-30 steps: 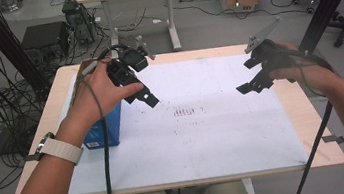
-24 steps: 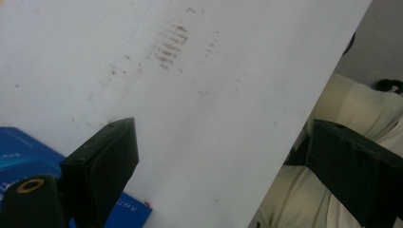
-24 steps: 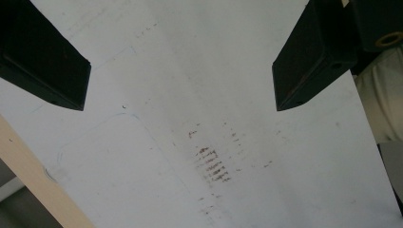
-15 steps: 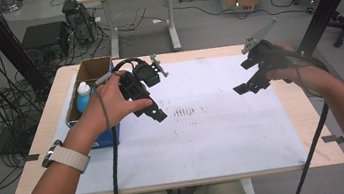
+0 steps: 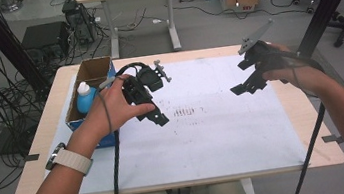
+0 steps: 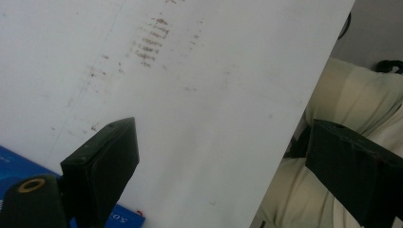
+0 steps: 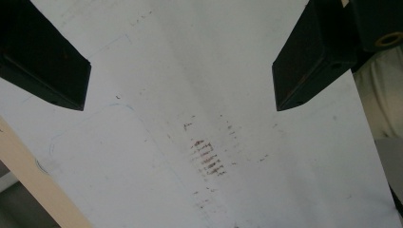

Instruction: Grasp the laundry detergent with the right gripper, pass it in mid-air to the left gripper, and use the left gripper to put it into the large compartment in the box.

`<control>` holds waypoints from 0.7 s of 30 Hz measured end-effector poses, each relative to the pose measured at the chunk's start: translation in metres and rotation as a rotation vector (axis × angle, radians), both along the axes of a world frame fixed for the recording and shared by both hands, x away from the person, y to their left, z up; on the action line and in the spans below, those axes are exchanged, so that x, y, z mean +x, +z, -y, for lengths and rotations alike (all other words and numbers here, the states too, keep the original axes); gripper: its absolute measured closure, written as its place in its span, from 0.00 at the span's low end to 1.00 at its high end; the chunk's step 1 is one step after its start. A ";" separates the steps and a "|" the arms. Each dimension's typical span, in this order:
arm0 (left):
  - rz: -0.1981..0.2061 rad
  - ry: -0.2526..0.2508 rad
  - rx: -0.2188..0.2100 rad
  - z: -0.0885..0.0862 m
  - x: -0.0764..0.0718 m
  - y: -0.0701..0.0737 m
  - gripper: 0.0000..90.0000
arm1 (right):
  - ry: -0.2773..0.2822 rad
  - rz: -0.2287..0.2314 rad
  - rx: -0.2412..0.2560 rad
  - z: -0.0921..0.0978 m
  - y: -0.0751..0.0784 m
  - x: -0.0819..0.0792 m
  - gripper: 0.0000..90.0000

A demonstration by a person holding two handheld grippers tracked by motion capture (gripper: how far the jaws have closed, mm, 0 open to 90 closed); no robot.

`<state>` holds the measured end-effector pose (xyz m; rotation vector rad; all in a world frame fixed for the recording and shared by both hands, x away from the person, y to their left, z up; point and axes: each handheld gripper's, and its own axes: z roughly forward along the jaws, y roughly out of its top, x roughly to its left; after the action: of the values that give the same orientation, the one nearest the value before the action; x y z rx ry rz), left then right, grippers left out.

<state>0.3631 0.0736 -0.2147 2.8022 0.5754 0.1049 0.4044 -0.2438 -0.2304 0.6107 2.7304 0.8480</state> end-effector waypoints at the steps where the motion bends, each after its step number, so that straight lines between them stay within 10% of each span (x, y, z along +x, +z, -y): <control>1: -0.001 -0.001 0.001 0.000 0.000 0.000 0.12 | -0.009 -0.005 0.008 -0.001 0.000 -0.001 0.06; 21: -0.003 0.008 0.002 0.002 0.003 -0.002 0.12 | -0.005 0.004 0.022 0.002 -0.003 0.000 0.06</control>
<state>0.3662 0.0719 -0.2168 2.8022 0.5871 0.1034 0.4049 -0.2461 -0.2331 0.6189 2.7189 0.8785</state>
